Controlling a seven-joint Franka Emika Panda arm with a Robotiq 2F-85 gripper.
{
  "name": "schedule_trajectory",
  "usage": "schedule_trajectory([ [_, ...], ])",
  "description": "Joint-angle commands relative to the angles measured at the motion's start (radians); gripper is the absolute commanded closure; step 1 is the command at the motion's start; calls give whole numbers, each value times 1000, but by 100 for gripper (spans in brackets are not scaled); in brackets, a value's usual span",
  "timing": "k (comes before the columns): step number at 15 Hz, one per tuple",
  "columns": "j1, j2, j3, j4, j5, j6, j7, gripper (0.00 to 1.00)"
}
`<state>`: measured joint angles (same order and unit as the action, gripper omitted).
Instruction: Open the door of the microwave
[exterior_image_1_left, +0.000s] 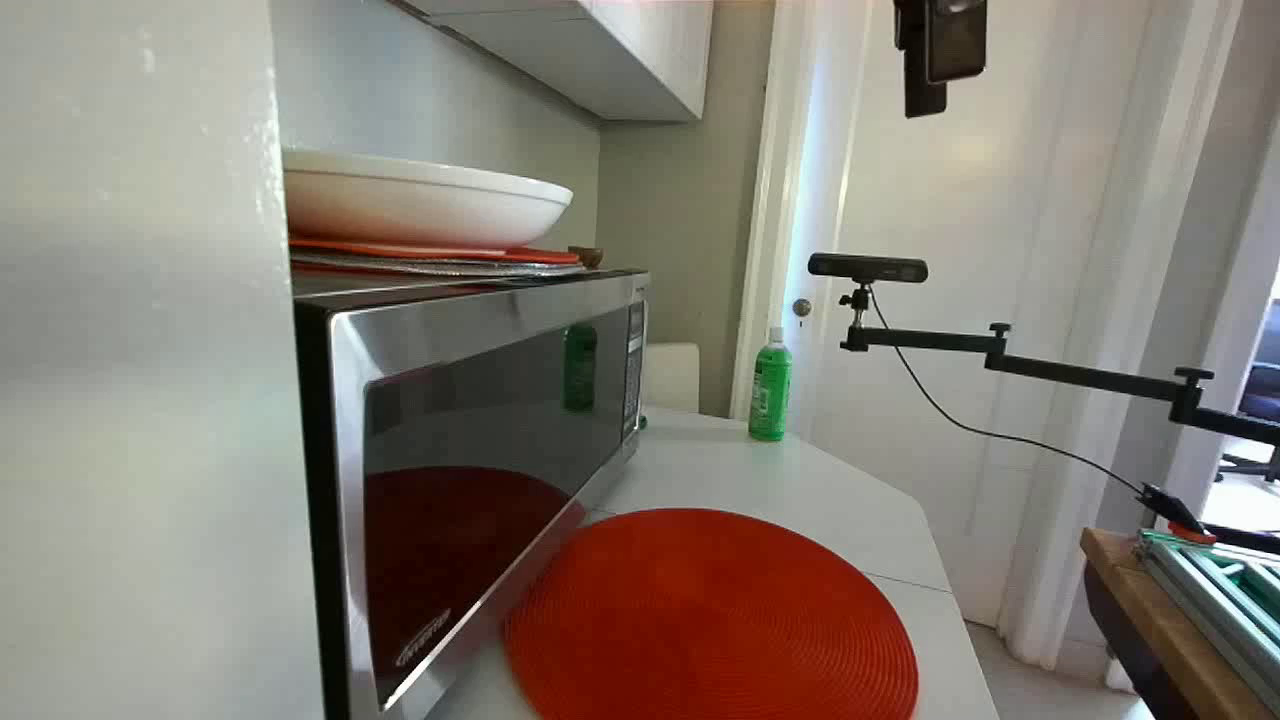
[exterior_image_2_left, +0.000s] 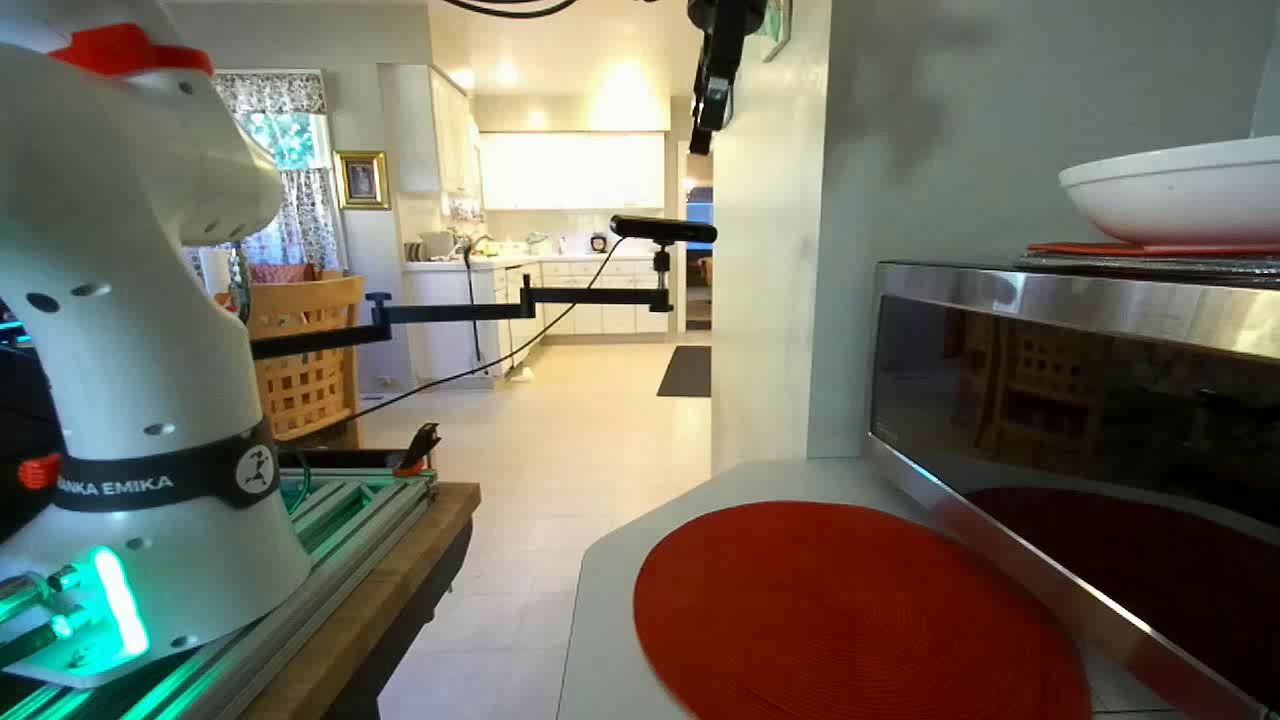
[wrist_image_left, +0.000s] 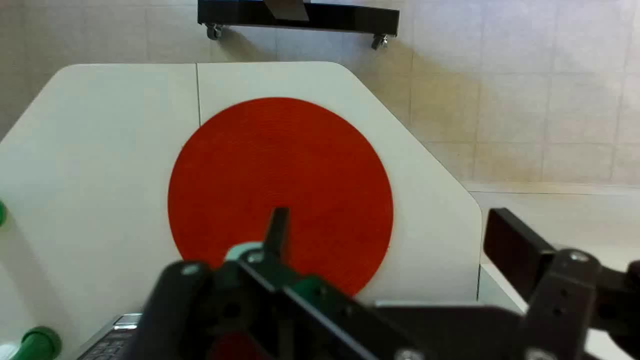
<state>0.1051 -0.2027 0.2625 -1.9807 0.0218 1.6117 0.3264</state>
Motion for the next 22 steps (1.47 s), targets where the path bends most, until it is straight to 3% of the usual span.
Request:
schedule_trajectory([
  [1, 19, 2, -17, 2, -3, -2, 3, 0],
  [7, 8, 16, -23, 11, -11, -7, 24, 0],
  [12, -89, 67, -149, -4, -9, 54, 87, 0],
  [16, -155, 135, -249, -46, 16, 236, 84, 0],
  [22, -115, 221, -241, -147, -99, 578, 92, 0],
])
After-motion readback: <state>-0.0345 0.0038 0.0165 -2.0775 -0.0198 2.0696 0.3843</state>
